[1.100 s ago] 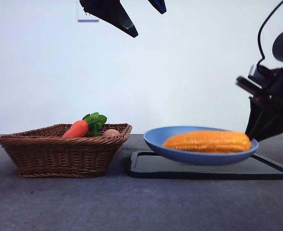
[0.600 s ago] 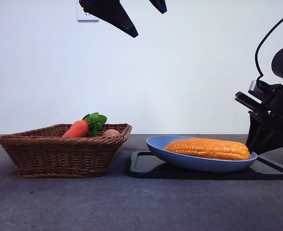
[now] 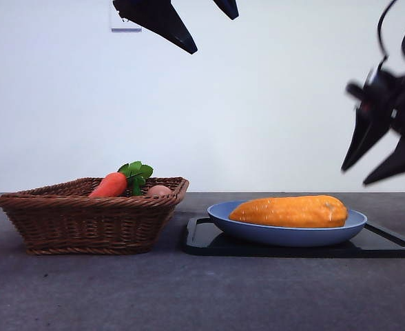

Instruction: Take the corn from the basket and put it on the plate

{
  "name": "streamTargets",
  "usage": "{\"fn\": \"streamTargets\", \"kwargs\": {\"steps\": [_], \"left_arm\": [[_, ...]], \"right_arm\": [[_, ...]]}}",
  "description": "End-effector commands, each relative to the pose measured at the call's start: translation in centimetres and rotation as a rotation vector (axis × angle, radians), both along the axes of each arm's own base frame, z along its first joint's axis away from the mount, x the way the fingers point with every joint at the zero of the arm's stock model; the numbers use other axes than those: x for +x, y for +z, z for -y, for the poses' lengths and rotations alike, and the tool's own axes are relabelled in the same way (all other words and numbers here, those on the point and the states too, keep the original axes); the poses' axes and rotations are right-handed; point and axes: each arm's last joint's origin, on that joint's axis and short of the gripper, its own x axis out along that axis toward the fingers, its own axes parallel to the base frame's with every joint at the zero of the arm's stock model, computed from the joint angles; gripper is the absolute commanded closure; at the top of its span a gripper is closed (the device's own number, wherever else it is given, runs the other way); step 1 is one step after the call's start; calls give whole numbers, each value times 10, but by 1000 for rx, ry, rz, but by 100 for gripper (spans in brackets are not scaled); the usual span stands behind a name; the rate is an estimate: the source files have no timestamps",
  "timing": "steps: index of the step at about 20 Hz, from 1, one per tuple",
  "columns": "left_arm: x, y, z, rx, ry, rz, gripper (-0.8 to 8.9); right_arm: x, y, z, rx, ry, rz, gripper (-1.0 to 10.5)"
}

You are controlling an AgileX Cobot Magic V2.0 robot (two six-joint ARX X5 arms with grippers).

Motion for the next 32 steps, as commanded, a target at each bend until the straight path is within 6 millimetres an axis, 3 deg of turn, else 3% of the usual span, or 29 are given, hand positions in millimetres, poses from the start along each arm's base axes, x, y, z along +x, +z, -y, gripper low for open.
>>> {"fn": "streamTargets", "kwargs": {"steps": [1,5,11,14,17,18,32], "left_arm": [[1,5,4,-12,-5,14,434],[1,5,4,-11,-4,11,436],[-2,2,2,17,-3,-22,449],[-4,0,0,43,-3,-50,584],[-5,-1,-1,54,-3,-61,786],[-5,-1,-1,56,-3,-64,811],[-1,3,2,6,-3,-9,807]], "right_arm": [[-15,29,1,-21,31,66,751],[-67,71,-4,-66,125,127,752],[-139,101,-10,-97,230,110,752],[-158,107,-12,-104,261,126,769],[-167,109,-12,-125,299,153,950],[-168,109,-12,-128,311,152,944],[-164,111,-14,-125,314,196,944]]}}
